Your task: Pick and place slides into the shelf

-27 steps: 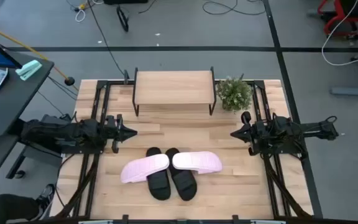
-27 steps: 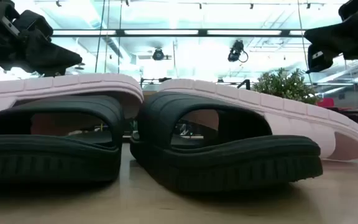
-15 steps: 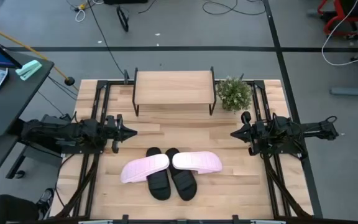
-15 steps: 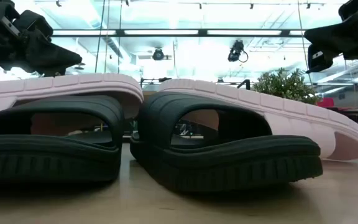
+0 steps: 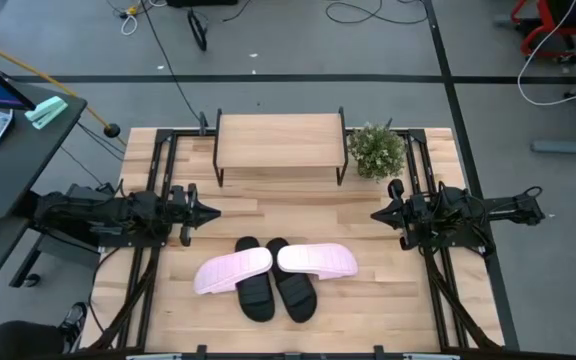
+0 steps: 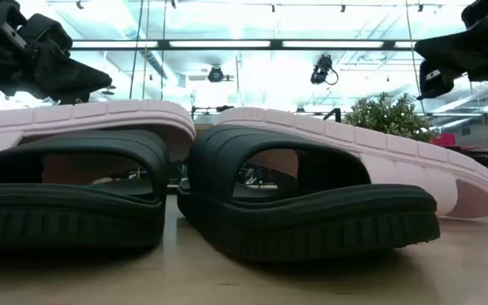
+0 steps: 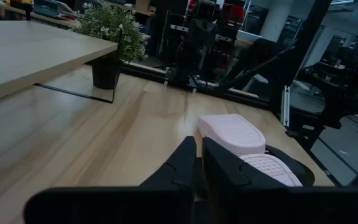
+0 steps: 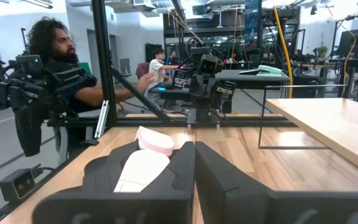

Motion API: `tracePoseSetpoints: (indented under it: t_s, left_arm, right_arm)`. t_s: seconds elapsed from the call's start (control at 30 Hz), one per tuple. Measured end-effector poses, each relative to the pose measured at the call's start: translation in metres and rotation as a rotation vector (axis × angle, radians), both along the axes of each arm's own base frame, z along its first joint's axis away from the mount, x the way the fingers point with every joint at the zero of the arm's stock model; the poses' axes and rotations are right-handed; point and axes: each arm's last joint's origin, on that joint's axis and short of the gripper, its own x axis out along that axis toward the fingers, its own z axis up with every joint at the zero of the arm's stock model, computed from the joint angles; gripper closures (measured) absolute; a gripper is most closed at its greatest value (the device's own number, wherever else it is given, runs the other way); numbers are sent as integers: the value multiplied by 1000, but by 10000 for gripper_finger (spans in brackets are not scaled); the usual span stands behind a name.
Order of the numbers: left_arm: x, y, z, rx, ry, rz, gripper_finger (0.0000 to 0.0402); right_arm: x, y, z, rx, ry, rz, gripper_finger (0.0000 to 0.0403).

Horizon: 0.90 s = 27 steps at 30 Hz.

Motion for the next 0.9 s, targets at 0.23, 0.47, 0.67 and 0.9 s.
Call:
tracePoseSetpoints:
  t_s: [0.23,0.47,0.67,0.9]
  left_arm:
    - [0,0,0,0,0,1,367]
    - [0,0,0,0,0,0,362]
    - [0,0,0,0,0,0,372]
    - [0,0,0,0,0,0,368]
  right_arm:
    - [0,0,0,0,0,0,386]
    - [0,0,0,0,0,0,386]
    - [0,0,0,0,0,0,386]
    - [0,0,0,0,0,0,386]
